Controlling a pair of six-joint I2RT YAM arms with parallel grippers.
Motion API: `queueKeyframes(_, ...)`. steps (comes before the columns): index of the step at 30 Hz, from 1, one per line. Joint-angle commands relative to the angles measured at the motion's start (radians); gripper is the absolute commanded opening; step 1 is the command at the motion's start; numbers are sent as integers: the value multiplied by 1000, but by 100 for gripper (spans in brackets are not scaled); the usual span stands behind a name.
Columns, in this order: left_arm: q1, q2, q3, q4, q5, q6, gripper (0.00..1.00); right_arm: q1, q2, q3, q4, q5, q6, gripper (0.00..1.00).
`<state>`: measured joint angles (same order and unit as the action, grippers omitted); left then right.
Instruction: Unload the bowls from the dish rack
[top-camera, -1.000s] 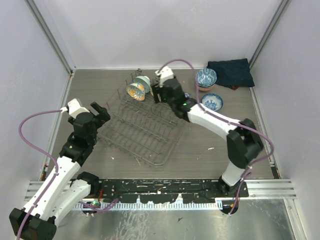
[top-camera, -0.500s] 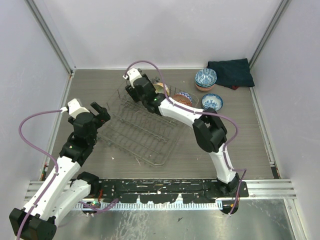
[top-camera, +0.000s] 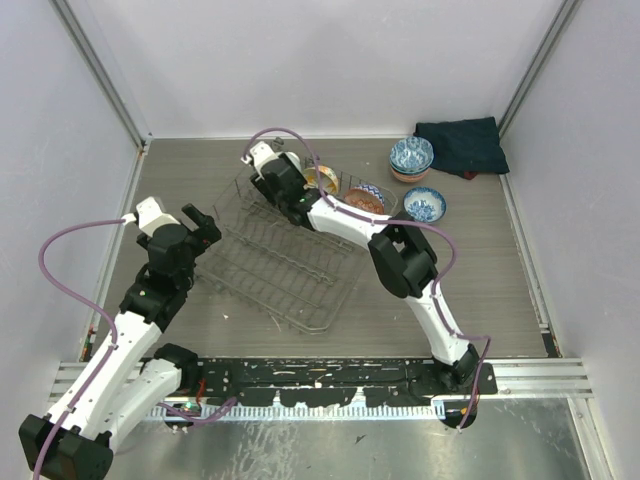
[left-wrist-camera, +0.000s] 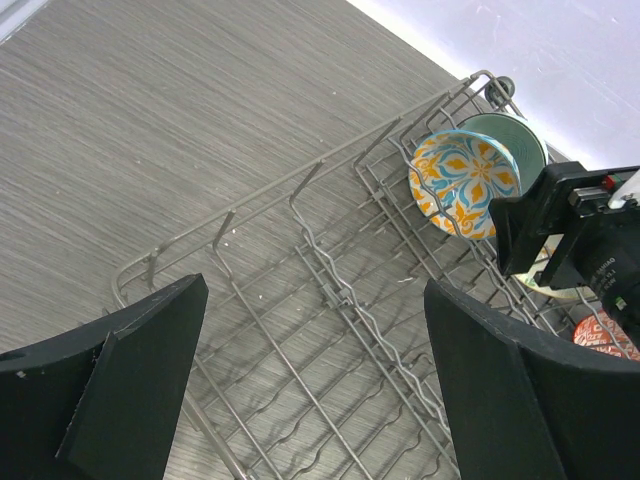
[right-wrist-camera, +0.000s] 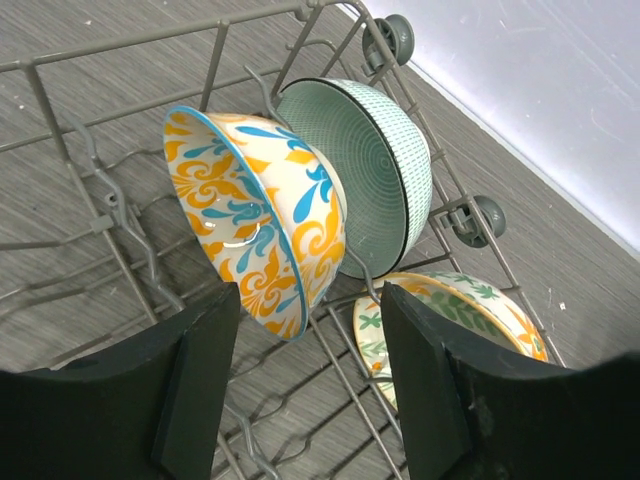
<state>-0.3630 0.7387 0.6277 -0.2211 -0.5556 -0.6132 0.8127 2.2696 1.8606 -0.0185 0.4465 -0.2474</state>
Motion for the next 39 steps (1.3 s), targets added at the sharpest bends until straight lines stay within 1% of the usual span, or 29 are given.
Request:
queueKeyframes(1, -2, -2, 7, 39, -7, 7, 98, 10, 15, 53, 113, 73, -41, 63)
queueKeyframes(9, -2, 4, 9, 40, -6, 7, 98, 11, 66, 88, 161, 105, -67, 59)
queueKeyframes(21, -2, 11, 10, 42, -10, 10, 98, 21, 129, 112, 262, 170, -120, 42)
queueKeyframes(24, -2, 13, 9, 42, -13, 12, 98, 28, 133, 103, 294, 179, -135, 33)
queueKeyframes(28, -3, 12, 11, 42, -13, 12, 98, 41, 136, 90, 342, 213, -170, 24)
queueKeyframes(31, -2, 10, 9, 42, -13, 12, 98, 51, 133, 73, 386, 245, -202, 12)
queueKeyframes(33, -3, 11, 9, 44, -12, 12, 98, 58, 128, 58, 425, 267, -229, 7)
queueKeyframes(35, -2, 13, 9, 44, -12, 12, 98, 63, 123, 53, 446, 286, -247, 3)
queueKeyframes(39, -2, 14, 9, 43, -12, 12, 98, 68, 99, 29, 483, 305, -268, 1)
